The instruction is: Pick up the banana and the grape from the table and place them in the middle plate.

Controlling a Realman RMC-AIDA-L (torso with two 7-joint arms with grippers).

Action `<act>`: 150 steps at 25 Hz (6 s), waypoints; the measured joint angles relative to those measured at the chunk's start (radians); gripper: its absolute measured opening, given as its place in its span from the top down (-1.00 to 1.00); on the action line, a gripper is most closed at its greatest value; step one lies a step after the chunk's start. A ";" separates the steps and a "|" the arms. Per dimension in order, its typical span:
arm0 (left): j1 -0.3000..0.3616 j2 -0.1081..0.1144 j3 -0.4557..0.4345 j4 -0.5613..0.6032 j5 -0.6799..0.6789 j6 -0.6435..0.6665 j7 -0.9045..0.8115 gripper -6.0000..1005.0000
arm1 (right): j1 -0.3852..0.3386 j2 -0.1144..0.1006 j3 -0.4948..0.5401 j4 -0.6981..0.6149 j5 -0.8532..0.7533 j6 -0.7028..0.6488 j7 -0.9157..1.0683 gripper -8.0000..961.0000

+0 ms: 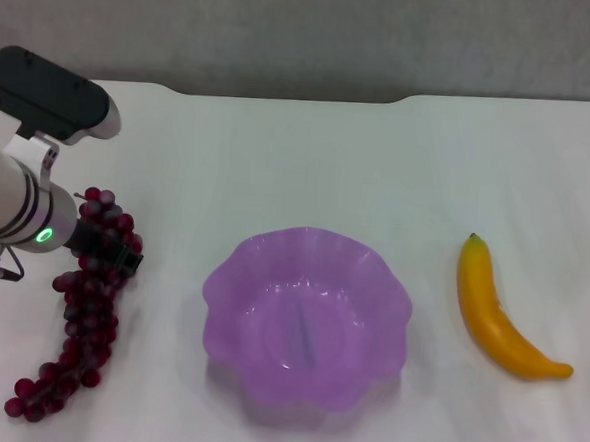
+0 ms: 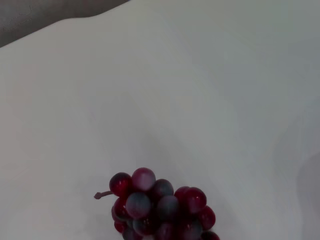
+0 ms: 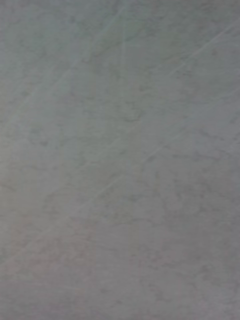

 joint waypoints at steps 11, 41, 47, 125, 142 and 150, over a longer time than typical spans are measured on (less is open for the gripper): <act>-0.032 0.002 -0.014 -0.057 0.028 -0.005 -0.055 -0.38 | 0.000 0.000 -0.006 0.000 0.000 -0.001 0.000 -0.75; -0.085 0.001 -0.032 -0.170 0.026 -0.033 -0.054 -0.38 | 0.010 -0.002 -0.009 -0.003 0.000 0.000 0.000 -0.74; -0.099 0.001 -0.033 -0.204 0.026 -0.036 -0.054 -0.38 | 0.011 -0.002 -0.011 -0.004 0.000 0.000 0.000 -0.74; -0.138 0.000 0.007 -0.302 0.024 -0.100 -0.052 0.51 | 0.010 -0.002 -0.011 0.000 -0.011 0.000 0.000 -0.74; -0.017 -0.001 0.011 -0.063 0.026 -0.081 -0.054 0.58 | 0.006 -0.002 -0.009 -0.005 -0.011 0.000 0.000 -0.74; 0.047 0.003 0.011 0.067 0.028 -0.065 -0.054 0.59 | 0.005 -0.002 -0.009 -0.008 -0.011 0.000 0.000 -0.74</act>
